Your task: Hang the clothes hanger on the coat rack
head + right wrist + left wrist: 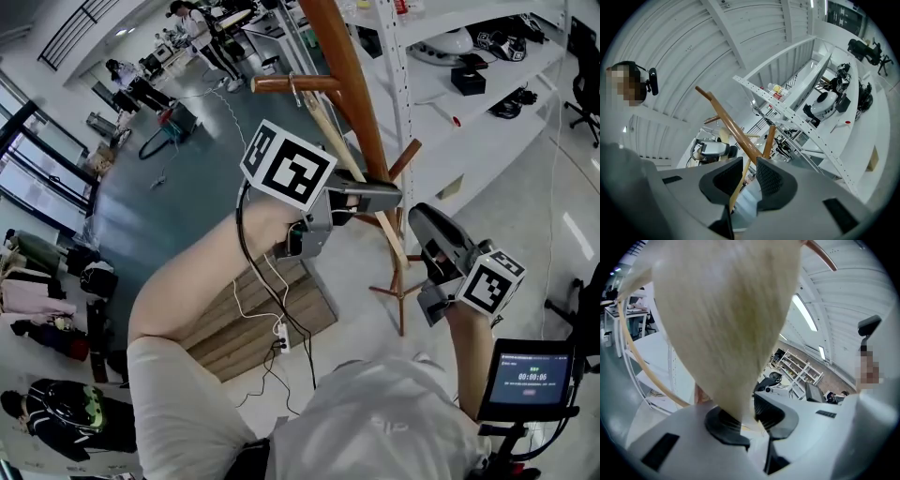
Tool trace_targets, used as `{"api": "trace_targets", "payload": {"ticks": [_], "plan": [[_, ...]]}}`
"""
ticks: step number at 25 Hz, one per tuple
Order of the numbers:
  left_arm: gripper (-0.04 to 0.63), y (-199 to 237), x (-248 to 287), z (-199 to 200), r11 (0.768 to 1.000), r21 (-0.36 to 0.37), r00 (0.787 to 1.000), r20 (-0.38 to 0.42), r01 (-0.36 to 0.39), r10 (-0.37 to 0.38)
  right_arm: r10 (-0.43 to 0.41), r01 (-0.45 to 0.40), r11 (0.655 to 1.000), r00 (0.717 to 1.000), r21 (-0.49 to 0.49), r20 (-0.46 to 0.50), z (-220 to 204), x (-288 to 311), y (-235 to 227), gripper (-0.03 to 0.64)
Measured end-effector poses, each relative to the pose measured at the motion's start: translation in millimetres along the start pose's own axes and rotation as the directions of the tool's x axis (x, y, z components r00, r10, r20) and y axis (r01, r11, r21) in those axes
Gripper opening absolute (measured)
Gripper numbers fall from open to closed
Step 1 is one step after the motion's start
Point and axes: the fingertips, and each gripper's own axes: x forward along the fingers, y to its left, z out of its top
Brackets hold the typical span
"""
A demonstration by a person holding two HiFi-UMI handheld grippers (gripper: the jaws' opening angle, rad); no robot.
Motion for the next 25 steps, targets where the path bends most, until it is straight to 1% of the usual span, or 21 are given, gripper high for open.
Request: {"api": "trace_targets", "payload": {"ticks": [4,9,16,19,25], "plan": [[0.060,4.6,11.8,-3.7,1.000,-0.016,1.000,-0.003,0.023,-0.023,-0.018,0.018,1.000,1.000,-0.004,0.003,1.5,-7.9,-4.2,0.097],[0.060,-12.5,14.9,-18.0,0.998,-0.023,0.998,-0.004,0.059,-0.059,-0.040,0.040,0.999,0.999,-0.009,0.011,-4.8,-23.9,10.3,0.097],[0.060,-6.5,19.6,-12.0,0.996,-0.028,0.996,0.041,0.084,-0.083,-0.064,0.064,0.998,0.998,-0.009,0.007,-9.2,-32.1,1.3,0.097],[0.061,-3.5,21.0,-9.8,0.997,-0.018,0.995,0.063,0.081,-0.079,-0.073,0.073,0.997,0.997,-0.010,-0.003,-13.4,-34.6,-1.7,0.097],[0.067,3.0,17.4,-5.2,0.998,0.039,0.990,0.133,0.051,-0.055,-0.073,0.072,0.997,0.997,-0.034,-0.024,-15.8,-37.5,-4.1,0.097]]}}
